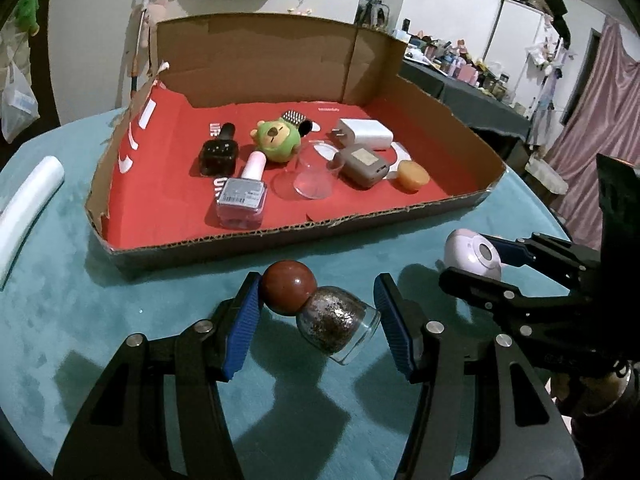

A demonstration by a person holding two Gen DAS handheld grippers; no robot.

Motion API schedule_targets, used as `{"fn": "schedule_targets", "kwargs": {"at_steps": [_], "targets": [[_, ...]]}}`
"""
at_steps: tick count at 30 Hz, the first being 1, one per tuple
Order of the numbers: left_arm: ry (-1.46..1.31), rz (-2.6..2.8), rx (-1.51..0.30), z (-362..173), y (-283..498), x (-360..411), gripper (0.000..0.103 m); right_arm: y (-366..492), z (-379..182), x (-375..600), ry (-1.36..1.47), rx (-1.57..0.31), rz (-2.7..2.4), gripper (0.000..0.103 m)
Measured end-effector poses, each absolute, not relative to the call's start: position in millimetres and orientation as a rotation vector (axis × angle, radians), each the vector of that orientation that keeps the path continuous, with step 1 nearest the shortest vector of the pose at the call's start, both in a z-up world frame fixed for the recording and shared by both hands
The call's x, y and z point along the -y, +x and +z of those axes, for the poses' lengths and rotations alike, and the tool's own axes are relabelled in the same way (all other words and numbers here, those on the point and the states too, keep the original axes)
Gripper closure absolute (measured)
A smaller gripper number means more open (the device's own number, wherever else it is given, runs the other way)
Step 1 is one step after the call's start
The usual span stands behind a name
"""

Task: Organize rigid objects
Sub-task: 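Grasp the brown ball and glass jar with the left gripper while the right grasps the pink case, then lift the ball and jar with the left gripper while the right lifts the pink case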

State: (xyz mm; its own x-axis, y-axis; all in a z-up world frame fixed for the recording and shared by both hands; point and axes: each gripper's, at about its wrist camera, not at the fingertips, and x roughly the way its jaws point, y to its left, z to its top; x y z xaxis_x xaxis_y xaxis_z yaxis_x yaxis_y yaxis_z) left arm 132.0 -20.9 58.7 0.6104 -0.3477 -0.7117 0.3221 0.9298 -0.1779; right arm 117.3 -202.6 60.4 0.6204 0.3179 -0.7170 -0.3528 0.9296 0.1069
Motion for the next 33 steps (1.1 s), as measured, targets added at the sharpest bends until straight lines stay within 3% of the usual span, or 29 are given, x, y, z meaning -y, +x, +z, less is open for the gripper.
{"fn": "schedule_targets", "kwargs": {"at_steps": [15,16,18,27,33], "targets": [[-0.015,-0.4,-0.786,83.3,137.1,17.4,0.049,132.0,93.4,205.8,-0.003,-0.753,0.397,0.047],[-0.018,-0.402,-0.78,87.9,141.2,16.0,0.065,134.6,96.4,205.7,-0.001,-0.746,0.399,0.047],[-0.034,-0.434,-0.791,96.6,152.5,12.4,0.078,147.0,106.2,205.8,0.011,-0.733,0.405,0.047],[-0.08,-0.514,-0.839,102.5,204.1,4.4,0.079,207.8,120.0,202.7,0.052,-0.754,0.4,0.047],[-0.071,-0.564,-0.866,92.0,179.2,4.3,0.079,187.2,110.4,204.7,0.051,-0.766,0.415,0.047]]}}
